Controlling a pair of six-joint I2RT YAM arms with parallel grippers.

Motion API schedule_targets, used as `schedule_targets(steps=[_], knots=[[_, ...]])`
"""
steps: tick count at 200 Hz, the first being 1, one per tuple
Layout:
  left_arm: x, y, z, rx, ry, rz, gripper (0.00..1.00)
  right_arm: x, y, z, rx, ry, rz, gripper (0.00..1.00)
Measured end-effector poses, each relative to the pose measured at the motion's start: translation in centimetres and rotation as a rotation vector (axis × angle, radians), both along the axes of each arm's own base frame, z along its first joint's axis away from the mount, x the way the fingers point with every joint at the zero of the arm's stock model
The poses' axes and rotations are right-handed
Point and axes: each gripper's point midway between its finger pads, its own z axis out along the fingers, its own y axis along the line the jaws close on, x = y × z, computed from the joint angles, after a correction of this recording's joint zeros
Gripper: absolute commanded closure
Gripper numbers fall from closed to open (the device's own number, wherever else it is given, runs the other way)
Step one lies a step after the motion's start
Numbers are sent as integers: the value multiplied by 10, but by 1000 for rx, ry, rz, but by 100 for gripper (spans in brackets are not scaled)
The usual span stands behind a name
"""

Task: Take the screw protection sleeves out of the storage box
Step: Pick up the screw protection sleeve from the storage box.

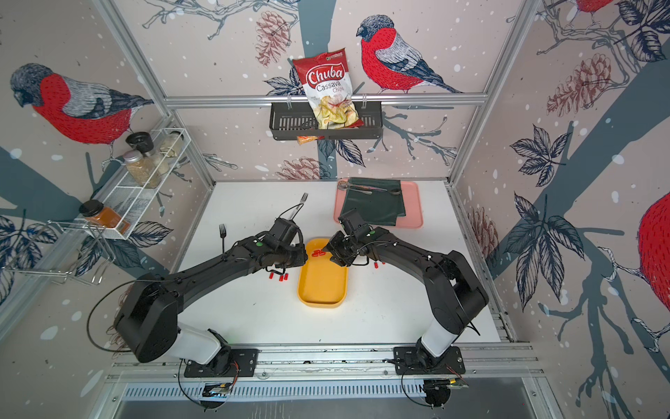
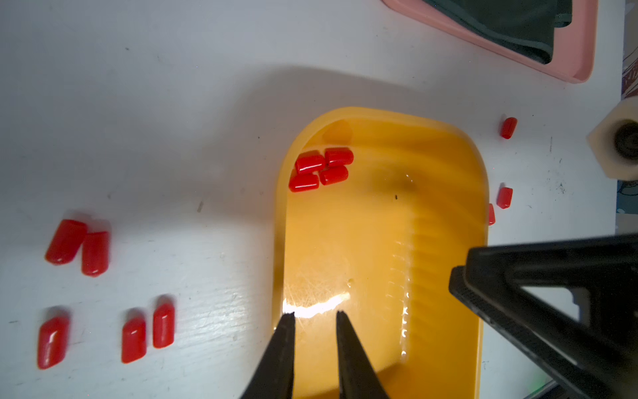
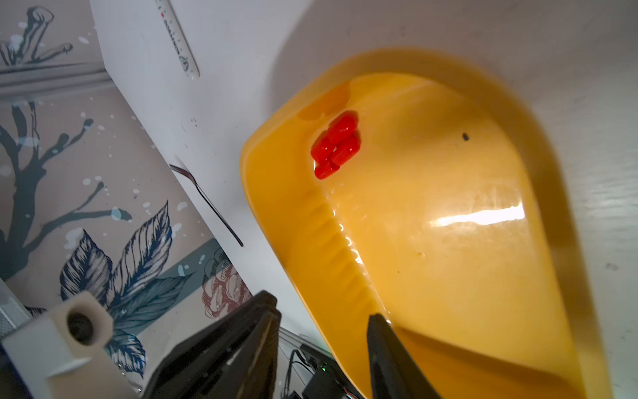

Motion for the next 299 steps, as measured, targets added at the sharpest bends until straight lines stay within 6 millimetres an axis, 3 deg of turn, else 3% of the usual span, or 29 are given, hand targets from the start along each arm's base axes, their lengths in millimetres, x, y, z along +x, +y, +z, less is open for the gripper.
schedule_targets(steps=[56,174,247,299], knots=[[-4,-7,-2,-44,-3,-2,80,17,13,-16,-1,42,-90,55],[-15,-11,-25,-48,43,-8,86,30,25,-51,-62,98,-124,59],[-19,-11,-32,-51,60,-16,86,33,23,-71,-106,114,-135,62],[-20,-13,-35,-54,71,-21,87,45,23,-76,-119,102,-158,66]])
